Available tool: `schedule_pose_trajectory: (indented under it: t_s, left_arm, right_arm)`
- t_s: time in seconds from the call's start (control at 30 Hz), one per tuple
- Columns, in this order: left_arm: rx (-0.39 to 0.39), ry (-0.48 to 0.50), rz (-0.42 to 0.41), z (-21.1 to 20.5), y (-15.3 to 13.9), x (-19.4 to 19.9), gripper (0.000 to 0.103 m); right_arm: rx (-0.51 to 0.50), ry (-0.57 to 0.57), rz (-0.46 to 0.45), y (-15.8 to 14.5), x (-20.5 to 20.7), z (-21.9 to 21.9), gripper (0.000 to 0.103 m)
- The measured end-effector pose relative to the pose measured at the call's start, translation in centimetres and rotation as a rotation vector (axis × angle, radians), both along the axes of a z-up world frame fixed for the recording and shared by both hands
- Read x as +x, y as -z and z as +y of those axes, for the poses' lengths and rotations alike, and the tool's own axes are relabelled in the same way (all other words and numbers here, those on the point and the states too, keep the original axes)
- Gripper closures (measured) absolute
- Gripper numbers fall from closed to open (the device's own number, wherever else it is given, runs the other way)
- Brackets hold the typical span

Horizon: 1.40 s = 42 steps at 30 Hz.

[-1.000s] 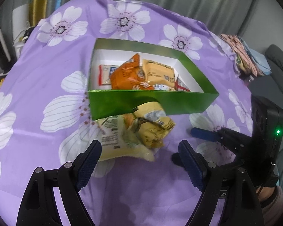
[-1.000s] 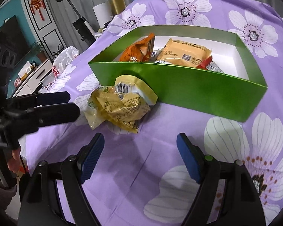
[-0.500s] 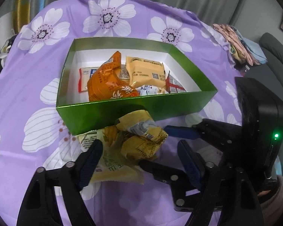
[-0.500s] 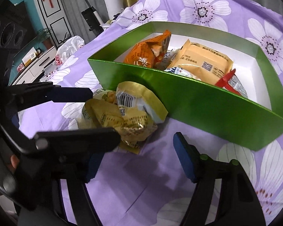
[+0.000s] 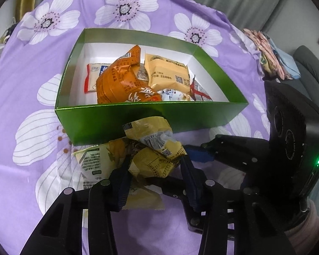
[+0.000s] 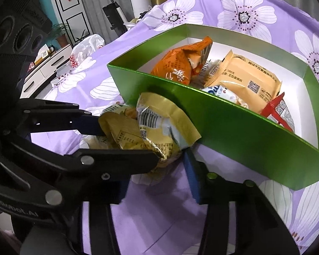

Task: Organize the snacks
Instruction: 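Grasp the yellow crinkled pouch with the right tool, then lift the yellow pouch and carry it over the green box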

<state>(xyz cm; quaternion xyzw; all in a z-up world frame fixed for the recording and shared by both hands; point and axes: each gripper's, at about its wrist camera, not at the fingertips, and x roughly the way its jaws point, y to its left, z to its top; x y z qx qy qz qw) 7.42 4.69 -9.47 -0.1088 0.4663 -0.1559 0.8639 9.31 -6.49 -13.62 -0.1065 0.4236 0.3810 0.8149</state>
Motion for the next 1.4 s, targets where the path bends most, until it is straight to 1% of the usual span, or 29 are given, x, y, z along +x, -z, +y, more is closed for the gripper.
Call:
schedule_pose_trajectory:
  t_s: [0.23,0.63,0.83,1.2,1.4]
  left_arm:
    - [0.005,0.016,-0.032,-0.4,-1.1,-0.7,0.059]
    - [0.028,0.064,-0.088,-2.8,-4.0,-2.4,0.059]
    - [0.034,0.084,-0.118,-4.0,-5.3,-2.7,0.059]
    - [0.038,0.107,-0.191,-4.8,-8.3,-0.7,0.059]
    - [0.032,0.127,-0.245,-5.1,-11.7,1.3,0.059]
  right_arm:
    - [0.031,0.006,-0.017,-0.8,-0.8,-0.5,0.068]
    - [0.085,0.059,-0.061,-3.4,-2.9,-2.9,0.068]
    - [0.095,0.085,-0.094,-4.7,-3.7,-4.3,0.068]
    - [0.121,0.123,-0.170,-7.6,-2.3,-5.4,0.068]
    - [0.142,0.138,-0.233,-10.7,-0.6,-5.7,0.068]
